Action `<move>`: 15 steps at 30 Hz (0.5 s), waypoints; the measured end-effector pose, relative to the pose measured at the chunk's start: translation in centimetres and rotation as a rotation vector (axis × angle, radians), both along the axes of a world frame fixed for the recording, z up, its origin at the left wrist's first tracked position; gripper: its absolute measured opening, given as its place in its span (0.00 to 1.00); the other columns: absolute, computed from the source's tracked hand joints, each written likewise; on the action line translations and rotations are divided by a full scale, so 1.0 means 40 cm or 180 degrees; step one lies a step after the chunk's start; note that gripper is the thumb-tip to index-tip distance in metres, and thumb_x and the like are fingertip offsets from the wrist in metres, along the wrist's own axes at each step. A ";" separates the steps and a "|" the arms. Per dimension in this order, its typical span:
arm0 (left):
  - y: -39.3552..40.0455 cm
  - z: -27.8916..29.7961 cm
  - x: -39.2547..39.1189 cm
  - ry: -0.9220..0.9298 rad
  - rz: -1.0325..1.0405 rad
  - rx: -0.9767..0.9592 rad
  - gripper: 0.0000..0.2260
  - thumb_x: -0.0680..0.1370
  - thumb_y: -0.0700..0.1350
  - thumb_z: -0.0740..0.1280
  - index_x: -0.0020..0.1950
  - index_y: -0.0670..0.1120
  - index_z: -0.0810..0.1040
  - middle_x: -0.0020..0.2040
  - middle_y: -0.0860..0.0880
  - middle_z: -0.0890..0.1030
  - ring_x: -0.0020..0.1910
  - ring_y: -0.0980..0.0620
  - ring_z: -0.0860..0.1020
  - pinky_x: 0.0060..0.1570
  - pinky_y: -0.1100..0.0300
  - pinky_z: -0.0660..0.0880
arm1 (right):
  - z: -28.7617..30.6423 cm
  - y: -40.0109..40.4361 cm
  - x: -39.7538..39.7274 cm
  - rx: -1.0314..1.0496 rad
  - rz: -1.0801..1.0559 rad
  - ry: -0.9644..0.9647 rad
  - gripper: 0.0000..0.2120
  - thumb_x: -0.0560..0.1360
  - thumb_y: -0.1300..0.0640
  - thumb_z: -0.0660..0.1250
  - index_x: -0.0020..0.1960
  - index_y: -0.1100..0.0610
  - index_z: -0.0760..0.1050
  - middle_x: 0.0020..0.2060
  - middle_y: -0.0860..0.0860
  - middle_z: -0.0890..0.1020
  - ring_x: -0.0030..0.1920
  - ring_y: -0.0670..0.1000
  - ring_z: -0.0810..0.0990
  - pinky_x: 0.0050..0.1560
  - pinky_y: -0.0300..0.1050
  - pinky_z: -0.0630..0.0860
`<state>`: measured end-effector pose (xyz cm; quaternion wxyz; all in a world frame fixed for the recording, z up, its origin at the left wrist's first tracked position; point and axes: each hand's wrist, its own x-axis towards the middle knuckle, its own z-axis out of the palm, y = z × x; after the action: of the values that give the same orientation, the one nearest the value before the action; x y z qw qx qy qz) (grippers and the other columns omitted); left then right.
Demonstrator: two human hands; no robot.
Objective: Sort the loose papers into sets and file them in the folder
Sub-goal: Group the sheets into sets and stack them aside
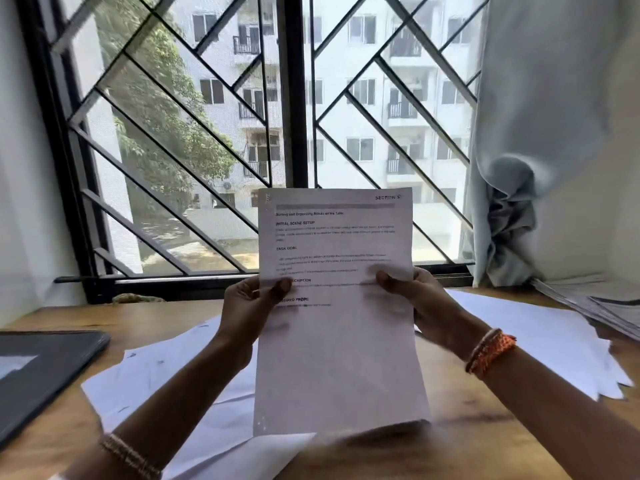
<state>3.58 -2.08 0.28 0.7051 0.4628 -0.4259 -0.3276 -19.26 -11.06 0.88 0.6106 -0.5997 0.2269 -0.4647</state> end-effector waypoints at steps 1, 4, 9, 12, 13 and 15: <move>-0.002 -0.001 0.000 0.0045 0.0013 -0.0004 0.02 0.72 0.40 0.72 0.44 0.44 0.83 0.37 0.48 0.85 0.32 0.53 0.81 0.26 0.60 0.76 | 0.000 0.000 -0.002 0.0106 0.0006 0.0033 0.19 0.64 0.52 0.77 0.52 0.59 0.82 0.50 0.57 0.84 0.46 0.55 0.84 0.45 0.49 0.81; -0.005 -0.009 -0.001 0.0053 0.0081 -0.0046 0.03 0.73 0.41 0.71 0.46 0.44 0.83 0.38 0.49 0.85 0.34 0.53 0.82 0.29 0.59 0.78 | -0.004 0.005 -0.004 0.0188 -0.0010 0.0392 0.15 0.68 0.60 0.72 0.55 0.62 0.81 0.50 0.58 0.84 0.47 0.56 0.83 0.46 0.50 0.81; -0.018 -0.034 0.014 -0.1130 -0.0066 0.0870 0.12 0.78 0.47 0.67 0.60 0.45 0.75 0.53 0.46 0.81 0.51 0.49 0.79 0.42 0.56 0.78 | 0.009 -0.013 -0.041 -0.1523 -0.3057 0.1304 0.04 0.71 0.63 0.71 0.37 0.61 0.81 0.34 0.61 0.82 0.34 0.56 0.80 0.32 0.43 0.70; -0.025 -0.057 0.031 -0.2348 -0.0098 0.1514 0.24 0.75 0.49 0.70 0.69 0.47 0.67 0.61 0.44 0.73 0.56 0.50 0.73 0.52 0.58 0.70 | 0.022 -0.044 -0.118 -0.2971 -0.4641 0.2202 0.12 0.69 0.65 0.65 0.47 0.57 0.84 0.35 0.63 0.83 0.35 0.65 0.81 0.34 0.49 0.74; -0.025 -0.063 0.029 -0.2671 -0.0088 0.1535 0.27 0.75 0.50 0.71 0.71 0.47 0.65 0.64 0.44 0.72 0.58 0.50 0.71 0.55 0.59 0.68 | 0.019 -0.052 -0.144 -0.3125 -0.4783 0.2357 0.16 0.68 0.66 0.64 0.51 0.55 0.84 0.36 0.63 0.83 0.35 0.65 0.81 0.35 0.50 0.76; -0.024 -0.075 0.021 -0.3274 -0.0137 0.1512 0.32 0.74 0.52 0.71 0.74 0.48 0.61 0.71 0.45 0.68 0.65 0.49 0.69 0.61 0.59 0.65 | 0.001 -0.065 -0.179 -0.3434 -0.4729 0.2671 0.20 0.67 0.69 0.64 0.54 0.55 0.83 0.41 0.61 0.85 0.36 0.64 0.83 0.35 0.49 0.78</move>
<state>4.44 -3.02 -2.73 0.2765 0.7000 -0.6385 -0.1611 -26.44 -13.67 0.94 -0.3156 -0.6177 0.4991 -0.5194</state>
